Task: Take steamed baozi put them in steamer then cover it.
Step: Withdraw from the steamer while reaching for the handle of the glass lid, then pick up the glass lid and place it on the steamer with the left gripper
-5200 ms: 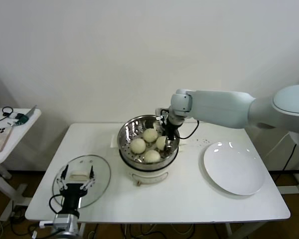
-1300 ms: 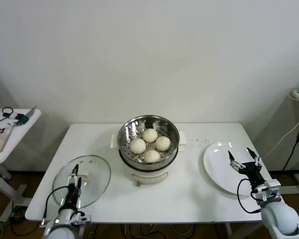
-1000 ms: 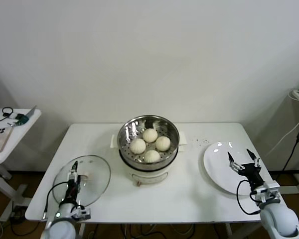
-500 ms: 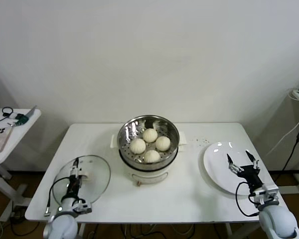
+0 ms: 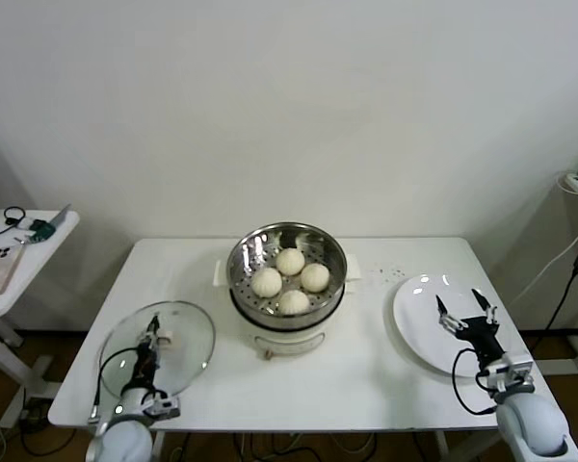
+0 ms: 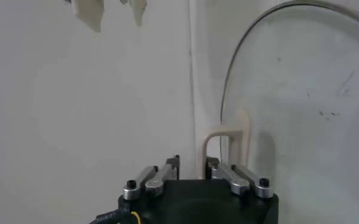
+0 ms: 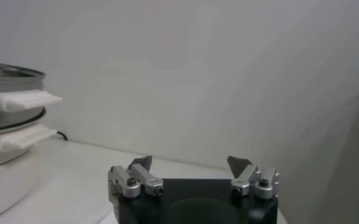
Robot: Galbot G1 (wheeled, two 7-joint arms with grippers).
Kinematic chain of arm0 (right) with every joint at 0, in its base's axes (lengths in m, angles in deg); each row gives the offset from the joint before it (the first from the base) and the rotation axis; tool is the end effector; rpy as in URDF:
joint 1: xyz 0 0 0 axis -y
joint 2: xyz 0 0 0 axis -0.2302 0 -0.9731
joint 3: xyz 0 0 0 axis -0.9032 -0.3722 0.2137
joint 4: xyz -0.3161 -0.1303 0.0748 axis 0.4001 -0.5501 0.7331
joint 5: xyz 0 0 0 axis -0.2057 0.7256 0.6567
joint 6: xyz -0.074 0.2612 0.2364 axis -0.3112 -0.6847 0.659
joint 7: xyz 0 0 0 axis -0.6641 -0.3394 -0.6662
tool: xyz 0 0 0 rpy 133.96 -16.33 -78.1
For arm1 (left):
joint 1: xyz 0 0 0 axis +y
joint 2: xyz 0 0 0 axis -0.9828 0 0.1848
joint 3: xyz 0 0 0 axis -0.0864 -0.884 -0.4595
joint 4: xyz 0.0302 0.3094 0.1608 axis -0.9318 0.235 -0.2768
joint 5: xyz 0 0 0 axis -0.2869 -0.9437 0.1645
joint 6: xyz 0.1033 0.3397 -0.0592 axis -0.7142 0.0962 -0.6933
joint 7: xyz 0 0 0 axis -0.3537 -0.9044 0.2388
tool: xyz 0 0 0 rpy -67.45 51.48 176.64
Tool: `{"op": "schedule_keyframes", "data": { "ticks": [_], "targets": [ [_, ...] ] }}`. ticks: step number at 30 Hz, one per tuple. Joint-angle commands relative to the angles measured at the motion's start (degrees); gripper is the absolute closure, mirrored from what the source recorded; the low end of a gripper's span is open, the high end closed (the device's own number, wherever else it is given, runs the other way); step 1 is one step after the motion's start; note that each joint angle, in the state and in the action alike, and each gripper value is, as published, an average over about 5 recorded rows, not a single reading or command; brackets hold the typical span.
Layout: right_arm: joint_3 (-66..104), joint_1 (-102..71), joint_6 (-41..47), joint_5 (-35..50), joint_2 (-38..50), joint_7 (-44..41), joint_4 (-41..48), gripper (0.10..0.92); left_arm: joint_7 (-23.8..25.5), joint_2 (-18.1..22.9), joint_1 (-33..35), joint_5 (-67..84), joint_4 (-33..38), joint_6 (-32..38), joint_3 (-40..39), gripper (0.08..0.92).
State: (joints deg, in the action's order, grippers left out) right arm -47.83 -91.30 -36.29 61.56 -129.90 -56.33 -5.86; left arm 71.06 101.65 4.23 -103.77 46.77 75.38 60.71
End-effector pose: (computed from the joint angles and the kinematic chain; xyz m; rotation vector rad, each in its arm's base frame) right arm 0.2765 -0.1899 -0.3576 0.0915 -3.0033 0.2540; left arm 0.2533 0.1115 -0.4434 0.0284 -1.9846 -2.1373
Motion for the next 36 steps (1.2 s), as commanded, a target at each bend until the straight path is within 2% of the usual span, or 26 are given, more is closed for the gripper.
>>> {"op": "schedule_keyframes", "data": {
  "ticks": [1, 6, 14, 18, 24, 29, 36],
  "targets": [
    [-0.1, 0.4, -0.2, -0.3, 0.0, 0.0, 0.4, 0.203, -0.3, -0.4, 1.1, 0.1, 3.6, -2.4, -0.2, 0.744],
    [-0.1, 0.8, -0.2, -0.3, 0.3, 0.1, 0.4, 0.203, -0.8, -1.3, 3.1, 0.1, 8.1, -5.5, -0.3, 0.849],
    [-1.0, 2.1, -0.2, -0.2, 1.8, 0.6, 1.2, 0.203, -4.2, -5.4, 7.3, -0.5, 17.3, -14.1, -0.2, 0.853],
    [-2.3, 3.5, 0.0, -0.4, 2.6, 1.0, 2.1, 0.203, -4.0, -8.5, 9.5, 1.7, 23.9, -18.5, 0.0, 0.853],
    [-4.3, 5.6, 0.5, -0.9, 2.5, 1.9, 3.2, 0.203, -0.7, -13.8, 11.0, 6.6, 33.6, -23.8, -1.2, 0.853],
    [-5.4, 6.6, 0.3, -1.5, 1.8, 2.2, 4.1, 0.203, 2.9, -17.1, 9.0, 9.8, 39.5, -29.0, -5.1, 0.853],
    [-5.6, 6.8, 0.1, -2.1, 1.0, 2.3, 4.5, 0.203, 8.9, -21.0, 0.8, 10.0, 40.7, -34.1, -13.8, 0.853]
  ]
}}
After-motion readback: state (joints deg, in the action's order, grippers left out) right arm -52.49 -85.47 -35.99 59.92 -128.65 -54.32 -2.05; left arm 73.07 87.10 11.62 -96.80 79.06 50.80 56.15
